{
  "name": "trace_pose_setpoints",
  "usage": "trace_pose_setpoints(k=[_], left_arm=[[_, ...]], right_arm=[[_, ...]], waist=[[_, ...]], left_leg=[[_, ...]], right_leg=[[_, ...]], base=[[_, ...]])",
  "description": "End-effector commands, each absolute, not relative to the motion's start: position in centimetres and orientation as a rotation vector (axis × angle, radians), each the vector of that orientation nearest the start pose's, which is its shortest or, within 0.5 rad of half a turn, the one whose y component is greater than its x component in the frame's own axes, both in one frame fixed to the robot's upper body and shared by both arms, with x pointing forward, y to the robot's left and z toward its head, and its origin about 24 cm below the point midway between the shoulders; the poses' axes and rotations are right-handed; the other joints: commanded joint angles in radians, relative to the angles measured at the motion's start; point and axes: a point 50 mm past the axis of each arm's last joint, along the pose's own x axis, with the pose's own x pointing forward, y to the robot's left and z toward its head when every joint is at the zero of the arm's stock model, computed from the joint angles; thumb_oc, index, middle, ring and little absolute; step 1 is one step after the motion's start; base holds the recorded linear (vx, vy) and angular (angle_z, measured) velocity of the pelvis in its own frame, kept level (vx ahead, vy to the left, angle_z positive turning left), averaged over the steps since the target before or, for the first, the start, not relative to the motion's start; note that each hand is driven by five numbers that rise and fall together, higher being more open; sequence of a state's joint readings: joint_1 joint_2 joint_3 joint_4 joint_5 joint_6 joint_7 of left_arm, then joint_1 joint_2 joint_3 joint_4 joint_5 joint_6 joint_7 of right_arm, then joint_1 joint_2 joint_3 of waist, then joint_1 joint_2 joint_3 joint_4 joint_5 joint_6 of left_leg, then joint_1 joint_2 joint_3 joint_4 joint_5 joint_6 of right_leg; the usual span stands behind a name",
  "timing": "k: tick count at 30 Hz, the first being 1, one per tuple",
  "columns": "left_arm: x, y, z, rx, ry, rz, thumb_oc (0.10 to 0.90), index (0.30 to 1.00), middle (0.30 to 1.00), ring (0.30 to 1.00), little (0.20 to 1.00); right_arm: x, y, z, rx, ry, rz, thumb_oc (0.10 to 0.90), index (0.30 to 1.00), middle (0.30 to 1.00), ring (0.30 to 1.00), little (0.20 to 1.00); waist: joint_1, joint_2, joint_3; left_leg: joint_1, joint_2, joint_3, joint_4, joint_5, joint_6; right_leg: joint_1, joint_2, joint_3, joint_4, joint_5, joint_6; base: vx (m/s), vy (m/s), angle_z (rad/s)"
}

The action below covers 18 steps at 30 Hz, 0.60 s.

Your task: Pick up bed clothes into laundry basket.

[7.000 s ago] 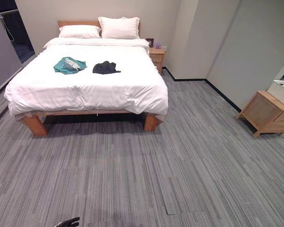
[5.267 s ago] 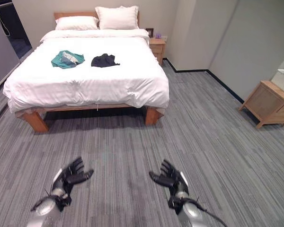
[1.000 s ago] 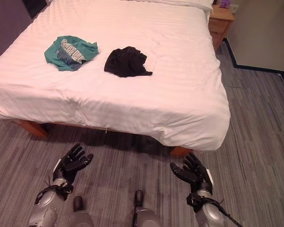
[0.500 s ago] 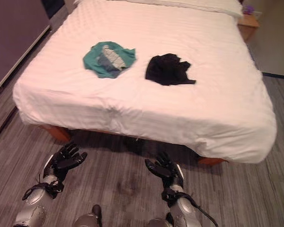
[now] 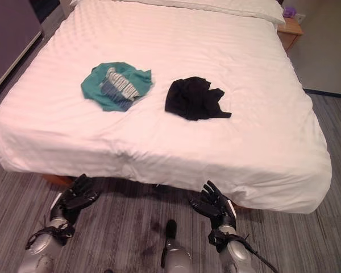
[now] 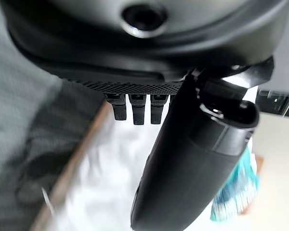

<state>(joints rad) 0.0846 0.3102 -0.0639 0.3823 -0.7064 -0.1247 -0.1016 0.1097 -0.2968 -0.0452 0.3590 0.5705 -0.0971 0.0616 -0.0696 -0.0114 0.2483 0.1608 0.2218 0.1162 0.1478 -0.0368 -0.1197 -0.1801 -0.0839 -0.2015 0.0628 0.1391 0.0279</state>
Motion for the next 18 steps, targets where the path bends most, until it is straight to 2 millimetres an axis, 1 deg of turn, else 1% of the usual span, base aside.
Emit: trace_pose_setpoints(k=[1, 2, 3, 4, 5, 6, 8, 10, 11, 12, 13, 14, 15, 17, 18], left_arm=[[24.4, 22.5, 1.1, -0.421, 0.05, 0.002, 0.8, 0.9, 0.9, 0.9, 0.9], [24.5, 22.1, 1.0, -0.431, 0.054, -0.017, 0.8, 0.9, 0.9, 0.9, 0.9], [24.5, 21.8, 0.9, -0.446, 0.057, -0.03, 0.8, 0.9, 0.9, 0.9, 0.9], [24.4, 21.5, 0.8, -0.461, 0.063, -0.04, 0.8, 0.9, 0.9, 0.9, 0.9], [24.4, 21.1, 0.7, -0.473, 0.068, -0.053, 0.8, 0.9, 0.9, 0.9, 0.9], [24.4, 20.7, 0.6, -0.481, 0.076, -0.07, 0.8, 0.9, 0.9, 0.9, 0.9], [24.3, 20.0, 0.4, -0.499, 0.093, -0.11, 0.8, 0.9, 0.9, 0.9, 0.9], [24.4, 19.3, 0.3, -0.485, 0.107, -0.163, 0.8, 0.9, 0.9, 0.9, 0.9], [24.3, 19.2, 0.3, -0.477, 0.107, -0.176, 0.8, 0.9, 0.9, 0.9, 0.9], [24.3, 19.2, 0.3, -0.477, 0.107, -0.176, 0.8, 0.9, 0.9, 0.9, 0.9], [24.2, 19.2, 0.3, -0.47, 0.111, -0.186, 0.8, 0.9, 0.9, 0.9, 0.9], [24.3, 19.2, 0.3, -0.469, 0.109, -0.188, 0.8, 0.9, 0.9, 0.9, 0.9], [24.2, 19.3, 0.3, -0.467, 0.107, -0.186, 0.8, 0.9, 0.9, 0.9, 0.9], [24.2, 19.3, 0.4, -0.47, 0.104, -0.183, 0.8, 0.9, 0.9, 0.9, 0.9], [24.4, 19.3, 0.5, -0.46, 0.103, -0.182, 0.8, 0.9, 0.9, 0.9, 0.9]], right_arm=[[22.7, -26.3, 2.0, 0.214, 0.021, -0.149, 0.8, 0.9, 0.9, 0.9, 0.9], [22.6, -26.6, 2.1, 0.203, 0.023, -0.156, 0.8, 0.9, 0.9, 0.9, 0.9], [22.5, -27.0, 2.2, 0.183, 0.03, -0.16, 0.8, 0.9, 0.9, 0.9, 0.9], [22.5, -27.2, 2.3, 0.172, 0.032, -0.162, 0.8, 0.9, 0.9, 0.9, 0.9], [22.5, -27.5, 2.3, 0.161, 0.037, -0.169, 0.8, 0.9, 0.9, 0.9, 0.9], [22.5, -27.7, 2.3, 0.151, 0.037, -0.174, 0.8, 0.9, 0.9, 0.9, 0.9], [22.3, -28.2, 2.3, 0.145, 0.043, -0.194, 0.8, 0.9, 0.9, 0.9, 0.9], [22.3, -28.4, 2.4, 0.129, 0.041, -0.193, 0.8, 0.9, 0.9, 0.9, 0.9], [22.2, -28.3, 2.2, 0.122, 0.05, -0.189, 0.8, 0.9, 0.9, 0.9, 0.9], [22.2, -28.3, 2.2, 0.122, 0.05, -0.19, 0.8, 0.9, 0.9, 0.9, 0.9], [21.9, -28.2, 1.7, 0.117, 0.072, -0.182, 0.8, 0.9, 0.9, 0.9, 0.9], [21.8, -28.1, 1.5, 0.117, 0.081, -0.176, 0.8, 0.9, 0.9, 0.9, 0.9], [21.9, -27.7, 1.2, 0.115, 0.098, -0.161, 0.8, 0.9, 0.9, 0.9, 0.9], [21.6, -27.3, 0.7, 0.123, 0.117, -0.15, 0.8, 0.9, 0.9, 0.9, 0.9], [21.5, -26.9, 0.4, 0.135, 0.124, -0.148, 0.8, 0.9, 0.9, 0.9, 0.9]], waist=[[0.013, -0.024, -0.029], [0.023, -0.04, -0.021], [0.033, -0.05, -0.016], [0.039, -0.05, -0.017], [0.049, -0.053, -0.022], [0.052, -0.054, -0.024], [0.052, -0.051, -0.035], [0.056, -0.031, -0.05], [0.056, -0.025, -0.055], [0.057, -0.026, -0.052], [0.052, -0.015, -0.065], [0.053, -0.011, -0.067], [0.051, -0.006, -0.074], [0.044, 0.004, -0.08], [0.042, 0.006, -0.081]], left_leg=[[-0.144, -0.001, -0.059, 0.311, 0.179, 0.005], [-0.184, -0.005, -0.073, 0.372, 0.217, 0.007], [-0.214, -0.017, -0.087, 0.416, 0.217, 0.009], [-0.229, -0.037, -0.095, 0.414, 0.208, 0.012], [-0.253, -0.066, -0.109, 0.388, 0.195, 0.014], [-0.27, -0.075, -0.102, 0.363, 0.186, 0.013], [-0.264, -0.069, -0.072, 0.26, 0.172, 0.01], [-0.253, -0.092, -0.079, 0.08, 0.15, 0.011], [-0.239, -0.101, -0.089, 0.021, 0.142, 0.011], [-0.232, -0.102, -0.087, 0.015, 0.144, 0.012], [-0.215, -0.12, -0.113, -0.057, 0.13, 0.013], [-0.211, -0.129, -0.129, -0.073, 0.129, 0.012], [-0.199, -0.14, -0.139, -0.081, 0.105, 0.019], [-0.171, -0.141, -0.125, -0.109, 0.095, 0.028], [-0.164, -0.149, -0.13, -0.122, 0.094, 0.036]], right_leg=[[0.105, -0.04, 0.038, 0.025, -0.106, 0.042], [0.124, -0.041, 0.041, 0.02, -0.117, 0.023], [0.143, -0.039, 0.041, 0.013, -0.128, 0.014], [0.158, -0.035, 0.045, 0.007, -0.134, 0.012], [0.174, -0.037, 0.053, -0.004, -0.133, 0.013], [0.193, -0.04, 0.054, -0.02, -0.131, 0.017], [0.22, -0.042, 0.056, -0.045, -0.132, 0.031], [0.236, -0.034, 0.068, -0.063, -0.137, 0.045], [0.246, -0.032, 0.074, -0.07, -0.141, 0.05], [0.25, -0.034, 0.074, -0.07, -0.142, 0.051], [0.264, -0.031, 0.086, -0.086, -0.144, 0.057], [0.272, -0.031, 0.09, -0.091, -0.146, 0.06], [0.278, -0.031, 0.101, -0.093, -0.151, 0.066], [0.287, -0.033, 0.113, -0.092, -0.156, 0.071], [0.283, -0.035, 0.124, -0.089, -0.152, 0.075]], base=[[0.17, -0.348, 0.1], [0.16, -0.326, 0.12], [0.16, -0.249, -0.05], [0.19, -0.188, 0.0], [0.21, -0.132, -0.12], [0.22, -0.113, -0.12], [0.23, -0.042, -0.12], [0.25, 0.05, -0.09], [0.17, 0.046, -0.16], [0.2, 0.055, -0.22], [0.19, 0.06, -0.26], [0.24, 0.081, -0.31], [0.16, 0.078, -0.27], [0.15, 0.119, -0.4], [0.12, 0.148, -0.46]])
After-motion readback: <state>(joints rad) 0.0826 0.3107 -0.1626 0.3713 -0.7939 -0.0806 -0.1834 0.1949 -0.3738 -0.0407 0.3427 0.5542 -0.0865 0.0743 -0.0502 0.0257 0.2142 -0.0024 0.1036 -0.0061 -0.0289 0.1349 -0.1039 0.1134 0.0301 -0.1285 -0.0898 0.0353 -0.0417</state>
